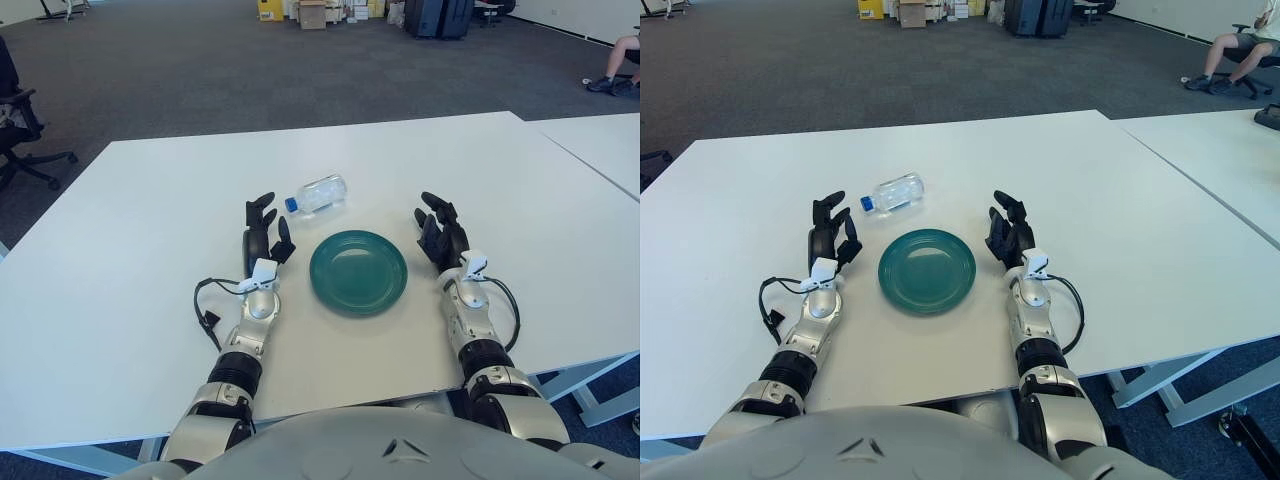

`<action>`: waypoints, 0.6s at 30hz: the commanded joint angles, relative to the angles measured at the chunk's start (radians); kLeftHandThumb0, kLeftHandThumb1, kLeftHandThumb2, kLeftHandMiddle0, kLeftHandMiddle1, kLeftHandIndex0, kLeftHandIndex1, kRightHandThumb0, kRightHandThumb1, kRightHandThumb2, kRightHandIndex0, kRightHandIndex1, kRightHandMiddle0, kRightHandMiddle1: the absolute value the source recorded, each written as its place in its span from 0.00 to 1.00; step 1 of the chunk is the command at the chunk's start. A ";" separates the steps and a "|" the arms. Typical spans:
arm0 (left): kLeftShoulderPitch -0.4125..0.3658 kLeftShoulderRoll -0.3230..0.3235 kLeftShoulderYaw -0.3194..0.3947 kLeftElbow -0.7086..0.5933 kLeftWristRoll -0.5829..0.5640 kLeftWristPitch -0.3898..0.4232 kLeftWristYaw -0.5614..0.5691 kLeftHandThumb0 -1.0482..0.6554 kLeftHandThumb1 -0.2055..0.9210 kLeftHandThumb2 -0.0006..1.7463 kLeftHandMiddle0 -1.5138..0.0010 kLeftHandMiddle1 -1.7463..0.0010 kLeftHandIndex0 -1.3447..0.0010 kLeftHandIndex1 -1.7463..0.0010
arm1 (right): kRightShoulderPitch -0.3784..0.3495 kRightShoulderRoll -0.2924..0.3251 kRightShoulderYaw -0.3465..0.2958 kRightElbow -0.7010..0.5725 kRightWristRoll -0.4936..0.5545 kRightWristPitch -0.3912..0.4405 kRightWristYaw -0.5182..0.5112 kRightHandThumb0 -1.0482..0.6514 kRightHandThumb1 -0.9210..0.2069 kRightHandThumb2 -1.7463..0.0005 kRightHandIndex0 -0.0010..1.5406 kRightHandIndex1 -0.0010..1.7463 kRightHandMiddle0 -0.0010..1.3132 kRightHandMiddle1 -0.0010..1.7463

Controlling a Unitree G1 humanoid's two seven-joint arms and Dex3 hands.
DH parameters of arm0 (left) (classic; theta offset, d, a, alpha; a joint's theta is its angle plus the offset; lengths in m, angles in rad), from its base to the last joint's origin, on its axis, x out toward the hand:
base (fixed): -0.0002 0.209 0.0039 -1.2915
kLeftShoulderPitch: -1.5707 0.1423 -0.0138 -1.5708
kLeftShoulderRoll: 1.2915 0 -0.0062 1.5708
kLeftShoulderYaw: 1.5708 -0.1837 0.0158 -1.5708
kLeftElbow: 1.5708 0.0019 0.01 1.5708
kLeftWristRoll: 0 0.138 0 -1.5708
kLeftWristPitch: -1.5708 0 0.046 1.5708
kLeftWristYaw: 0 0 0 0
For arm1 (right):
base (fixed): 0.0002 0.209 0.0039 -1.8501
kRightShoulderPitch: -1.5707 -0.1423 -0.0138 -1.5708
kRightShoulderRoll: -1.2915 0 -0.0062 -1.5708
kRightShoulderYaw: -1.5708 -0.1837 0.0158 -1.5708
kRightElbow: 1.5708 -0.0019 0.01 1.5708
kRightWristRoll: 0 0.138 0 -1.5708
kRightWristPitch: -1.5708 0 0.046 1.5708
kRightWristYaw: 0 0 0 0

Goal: Put the bottle into the plate.

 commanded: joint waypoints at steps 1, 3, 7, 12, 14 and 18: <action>-0.003 0.011 0.003 0.002 0.002 -0.015 0.009 0.14 1.00 0.52 0.73 0.84 1.00 0.49 | -0.034 0.006 -0.005 0.014 0.014 -0.013 0.014 0.23 0.00 0.57 0.22 0.01 0.00 0.42; -0.003 0.012 0.003 0.002 0.003 -0.018 0.011 0.14 1.00 0.53 0.73 0.85 1.00 0.49 | -0.037 0.007 -0.009 0.022 0.020 -0.015 0.020 0.24 0.00 0.57 0.22 0.01 0.00 0.42; -0.001 0.015 0.003 0.003 0.002 -0.021 0.009 0.14 1.00 0.54 0.73 0.86 1.00 0.50 | -0.041 0.010 -0.012 0.031 0.024 -0.021 0.025 0.24 0.00 0.58 0.22 0.01 0.00 0.42; -0.004 0.018 0.003 0.009 -0.001 -0.022 0.002 0.14 1.00 0.54 0.72 0.86 1.00 0.49 | -0.048 0.011 -0.016 0.046 0.022 -0.028 0.026 0.24 0.00 0.58 0.22 0.00 0.00 0.42; -0.005 0.019 0.002 0.010 -0.002 -0.022 0.000 0.14 1.00 0.55 0.72 0.86 1.00 0.49 | -0.050 0.012 -0.017 0.050 0.021 -0.030 0.026 0.24 0.00 0.58 0.22 0.00 0.00 0.42; -0.007 0.021 0.001 0.012 -0.004 -0.022 -0.006 0.14 1.00 0.55 0.72 0.87 1.00 0.49 | -0.046 0.013 -0.017 0.042 0.017 -0.031 0.025 0.24 0.00 0.58 0.22 0.00 0.00 0.42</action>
